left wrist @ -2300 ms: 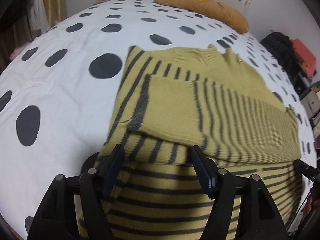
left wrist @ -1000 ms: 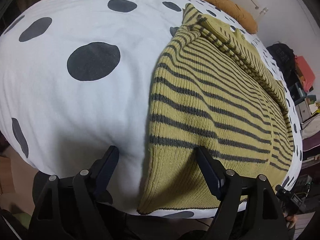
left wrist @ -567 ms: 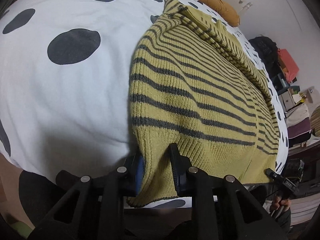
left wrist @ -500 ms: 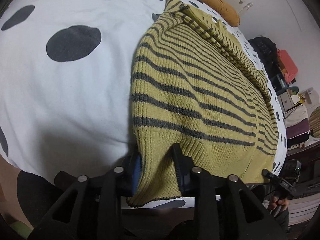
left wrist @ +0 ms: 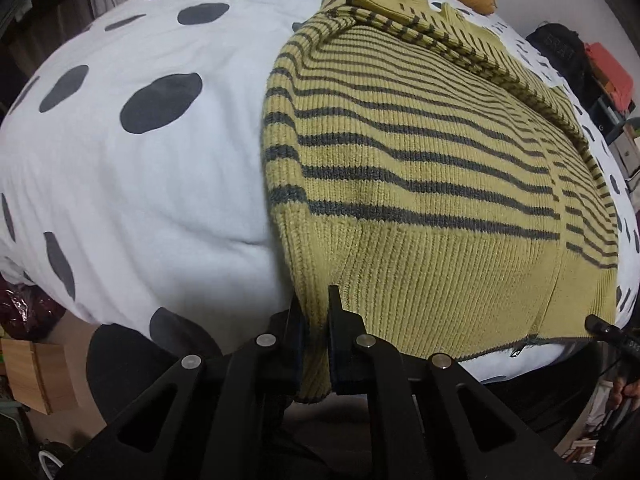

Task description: Fold large clothes

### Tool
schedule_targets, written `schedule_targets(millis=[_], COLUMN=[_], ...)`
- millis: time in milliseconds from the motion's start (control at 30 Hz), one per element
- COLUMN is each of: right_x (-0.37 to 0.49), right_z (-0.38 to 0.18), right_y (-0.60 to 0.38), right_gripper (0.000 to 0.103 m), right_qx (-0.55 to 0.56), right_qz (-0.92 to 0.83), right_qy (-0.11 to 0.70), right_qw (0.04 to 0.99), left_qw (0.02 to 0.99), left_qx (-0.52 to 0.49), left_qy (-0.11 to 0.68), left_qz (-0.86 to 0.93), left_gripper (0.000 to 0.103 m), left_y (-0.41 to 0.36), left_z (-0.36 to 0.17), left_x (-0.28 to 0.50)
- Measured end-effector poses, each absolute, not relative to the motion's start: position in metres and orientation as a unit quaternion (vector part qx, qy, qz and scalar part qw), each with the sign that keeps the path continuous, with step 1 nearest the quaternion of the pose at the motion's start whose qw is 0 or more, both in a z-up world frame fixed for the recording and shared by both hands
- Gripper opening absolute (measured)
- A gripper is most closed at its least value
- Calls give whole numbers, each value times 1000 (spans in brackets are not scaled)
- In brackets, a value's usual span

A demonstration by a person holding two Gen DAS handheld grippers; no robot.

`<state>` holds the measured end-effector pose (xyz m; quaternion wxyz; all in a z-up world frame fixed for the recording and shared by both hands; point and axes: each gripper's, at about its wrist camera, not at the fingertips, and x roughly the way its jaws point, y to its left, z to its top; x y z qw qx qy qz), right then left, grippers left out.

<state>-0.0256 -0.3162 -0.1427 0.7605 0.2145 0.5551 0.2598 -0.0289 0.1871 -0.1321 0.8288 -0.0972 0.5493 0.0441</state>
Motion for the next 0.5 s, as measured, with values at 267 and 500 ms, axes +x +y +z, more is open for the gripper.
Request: schedule_targets(millis=[267, 500], right_x=[-49, -47], right_z=[-130, -154], right_y=[-323, -338], right_gripper=[14, 16], right_qx=[225, 216], right_qz=[258, 178], right_qy=[545, 578], right_qw=[765, 767], left_qw=[833, 809], left_qx=[-117, -153], left_qy=[536, 564], left_qz=[63, 57], left_gripper=[7, 34], left_y=[196, 219], left_z=[-117, -129], left_x=[-48, -44])
